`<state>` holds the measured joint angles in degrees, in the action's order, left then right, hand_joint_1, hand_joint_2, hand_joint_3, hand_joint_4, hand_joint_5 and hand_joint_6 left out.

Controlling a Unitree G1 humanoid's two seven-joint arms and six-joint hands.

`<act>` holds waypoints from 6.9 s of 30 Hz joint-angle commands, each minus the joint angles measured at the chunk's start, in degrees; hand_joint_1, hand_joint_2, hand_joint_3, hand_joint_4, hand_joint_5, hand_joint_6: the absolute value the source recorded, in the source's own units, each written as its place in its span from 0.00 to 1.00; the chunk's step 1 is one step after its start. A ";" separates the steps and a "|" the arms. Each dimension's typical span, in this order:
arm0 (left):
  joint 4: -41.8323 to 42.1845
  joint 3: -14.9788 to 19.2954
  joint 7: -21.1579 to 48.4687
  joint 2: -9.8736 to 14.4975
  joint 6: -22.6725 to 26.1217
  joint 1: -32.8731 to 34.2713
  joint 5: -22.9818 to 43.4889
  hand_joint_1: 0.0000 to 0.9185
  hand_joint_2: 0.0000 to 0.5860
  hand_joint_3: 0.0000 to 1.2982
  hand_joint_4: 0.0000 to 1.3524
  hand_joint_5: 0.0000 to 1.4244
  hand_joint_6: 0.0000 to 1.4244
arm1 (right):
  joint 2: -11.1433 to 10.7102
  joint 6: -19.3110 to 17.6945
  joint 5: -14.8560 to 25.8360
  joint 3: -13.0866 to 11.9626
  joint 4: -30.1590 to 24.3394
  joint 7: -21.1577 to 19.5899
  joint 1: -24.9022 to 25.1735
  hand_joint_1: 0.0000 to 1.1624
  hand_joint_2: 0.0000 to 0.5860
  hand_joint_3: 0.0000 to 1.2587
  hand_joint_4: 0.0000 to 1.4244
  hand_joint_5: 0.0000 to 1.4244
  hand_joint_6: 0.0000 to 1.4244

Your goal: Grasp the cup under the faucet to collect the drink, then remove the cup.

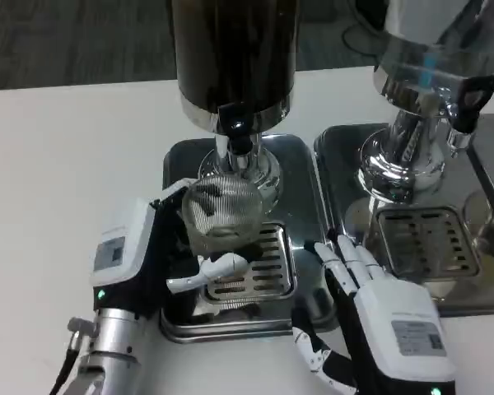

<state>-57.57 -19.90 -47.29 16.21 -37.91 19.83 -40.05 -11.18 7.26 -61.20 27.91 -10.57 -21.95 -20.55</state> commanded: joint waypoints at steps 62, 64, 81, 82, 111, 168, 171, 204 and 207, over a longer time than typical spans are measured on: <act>37.57 18.41 26.83 15.42 -17.43 -24.61 27.93 0.00 0.18 0.00 0.00 0.03 0.01 | -3.44 1.07 -4.41 0.26 -0.60 3.78 1.75 0.34 0.71 0.00 0.00 0.00 0.00; 38.98 18.21 31.66 15.51 -17.19 -24.41 32.21 0.00 0.20 0.00 0.00 0.03 0.02 | -3.26 1.07 -4.16 0.18 -0.44 3.91 1.88 0.34 0.71 0.00 0.00 0.00 0.00; 46.85 19.60 67.26 14.18 -6.96 -20.59 56.95 0.00 0.19 0.04 0.00 0.10 0.08 | -1.05 2.12 -3.70 1.04 0.30 3.37 1.33 0.34 0.71 0.00 0.00 0.00 0.00; 46.81 20.03 68.33 13.91 -6.75 -20.54 57.50 0.00 0.19 0.04 0.00 0.10 0.08 | -0.76 2.24 -3.85 1.35 0.56 3.06 1.26 0.34 0.71 0.00 0.00 0.00 0.00; 43.31 19.31 79.12 5.88 -0.93 -11.45 51.51 0.00 0.19 0.07 0.00 0.12 0.11 | 0.26 3.16 -2.34 1.69 1.27 1.64 0.91 0.34 0.71 0.01 0.00 0.00 0.01; 48.03 13.91 60.52 15.68 -13.26 -15.66 19.63 0.00 0.22 0.18 0.03 0.18 0.16 | -0.60 2.76 0.32 0.03 0.04 2.49 1.34 0.35 0.69 0.01 0.00 0.00 0.03; 47.90 13.35 59.81 15.99 -13.09 -15.65 19.25 0.00 0.22 0.19 0.03 0.18 0.16 | -0.49 2.51 1.28 -0.36 0.05 2.53 1.43 0.35 0.69 0.01 0.00 0.00 0.03; 47.28 12.52 56.94 17.39 -12.20 -15.58 19.92 0.00 0.23 0.20 0.03 0.18 0.17 | 2.41 0.45 24.97 -6.76 2.54 20.48 14.50 0.33 0.33 0.00 0.00 0.00 0.00; 47.33 12.52 56.91 17.33 -12.05 -15.70 20.02 0.00 0.24 0.20 0.03 0.18 0.17 | 2.27 0.65 23.72 -5.93 2.51 20.42 14.77 0.33 0.33 0.00 0.00 0.00 0.00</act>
<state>-9.68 -5.27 6.96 32.54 -49.33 6.29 -17.58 -9.05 7.32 -36.59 21.20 -8.42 -1.73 -6.68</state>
